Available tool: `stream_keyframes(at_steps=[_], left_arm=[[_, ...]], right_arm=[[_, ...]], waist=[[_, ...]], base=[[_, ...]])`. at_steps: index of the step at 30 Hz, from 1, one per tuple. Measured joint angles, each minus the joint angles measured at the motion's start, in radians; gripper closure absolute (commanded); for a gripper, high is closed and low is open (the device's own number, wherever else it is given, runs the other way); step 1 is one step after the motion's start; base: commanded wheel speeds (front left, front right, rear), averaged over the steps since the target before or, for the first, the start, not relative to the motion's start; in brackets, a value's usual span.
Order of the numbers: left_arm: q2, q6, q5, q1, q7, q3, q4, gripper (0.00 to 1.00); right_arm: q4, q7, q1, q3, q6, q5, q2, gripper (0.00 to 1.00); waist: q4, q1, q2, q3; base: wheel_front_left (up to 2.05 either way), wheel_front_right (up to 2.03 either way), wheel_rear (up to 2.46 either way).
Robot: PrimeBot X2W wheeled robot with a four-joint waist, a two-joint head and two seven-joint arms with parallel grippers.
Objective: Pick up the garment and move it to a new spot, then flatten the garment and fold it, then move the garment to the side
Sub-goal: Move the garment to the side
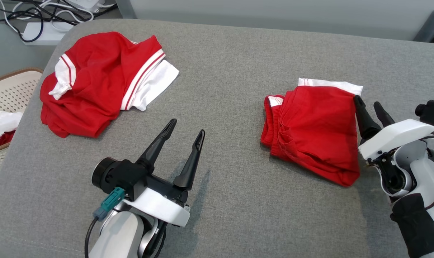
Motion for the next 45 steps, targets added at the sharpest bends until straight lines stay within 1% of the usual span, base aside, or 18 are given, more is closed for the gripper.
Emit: stream_keyframes(at_steps=[3, 8, 16, 17, 18, 23, 27, 31, 36, 45], left_arm=[[0.000, 0.000, 0.000, 0.000, 0.000, -0.002, 0.000, 0.00], [0.000, 0.000, 0.000, 0.000, 0.000, -0.002, 0.000, 0.00], [-0.002, 0.000, 0.000, 0.000, 0.000, -0.002, 0.000, 0.00], [-0.002, 0.000, 0.000, 0.000, 0.000, -0.002, 0.000, 0.00], [-0.003, 0.000, 0.000, 0.000, 0.000, -0.002, 0.000, 0.00], [-0.007, 0.000, 0.000, 0.000, 0.000, -0.001, -0.001, 0.00], [-0.011, 0.000, 0.000, 0.000, 0.000, 0.005, -0.002, 0.00], [-0.011, 0.000, 0.002, 0.000, 0.000, 0.009, -0.005, 0.00], [0.008, 0.000, 0.008, -0.001, 0.000, 0.003, -0.007, 0.00], [0.032, 0.000, 0.012, -0.025, 0.000, -0.009, -0.007, 0.00]], right_arm=[[0.028, 0.015, -0.001, 0.015, 0.000, 0.019, -0.004, 0.00], [0.092, 0.095, -0.003, 0.042, 0.000, 0.050, -0.012, 0.00], [0.123, 0.160, -0.027, 0.098, 0.000, 0.105, -0.012, 0.00], [0.123, 0.167, -0.027, 0.111, 0.000, 0.112, -0.013, 0.54], [0.123, 0.168, -0.027, 0.119, 0.000, 0.116, -0.013, 1.00], [0.120, 0.142, -0.028, 0.164, 0.000, 0.126, -0.030, 1.00], [0.115, 0.066, -0.049, 0.198, 0.000, 0.113, -0.047, 1.00], [0.114, 0.017, -0.072, 0.221, 0.000, 0.104, -0.060, 1.00], [0.113, -0.034, -0.093, 0.254, 0.000, 0.109, -0.056, 1.00], [0.118, -0.080, -0.109, 0.287, 0.000, 0.148, -0.051, 1.00]], waist=[[0.004, 0.0000, 0.0000, 0.004], [0.013, 0.0000, 0.0000, 0.009], [0.022, 0.0000, 0.0000, 0.009], [0.023, 0.0000, 0.0000, 0.010], [0.025, 0.0000, 0.0000, 0.010], [0.031, 0.0000, 0.0000, 0.012], [0.024, 0.0000, 0.0000, 0.014], [-0.001, 0.0000, 0.0000, 0.017], [-0.063, 0.0000, 0.0000, 0.027], [-0.178, 0.0000, 0.0000, 0.053]], base=[[0.00, 0.00, 0.00], [0.00, 0.00, 0.00], [0.00, 0.00, 0.00], [0.00, 0.00, 0.00], [0.00, 0.00, 0.00], [0.00, 0.00, 0.00], [0.00, 0.00, 0.00], [0.00, 0.00, 0.00], [0.00, 0.00, 0.00], [0.00, 0.00, 0.00]])
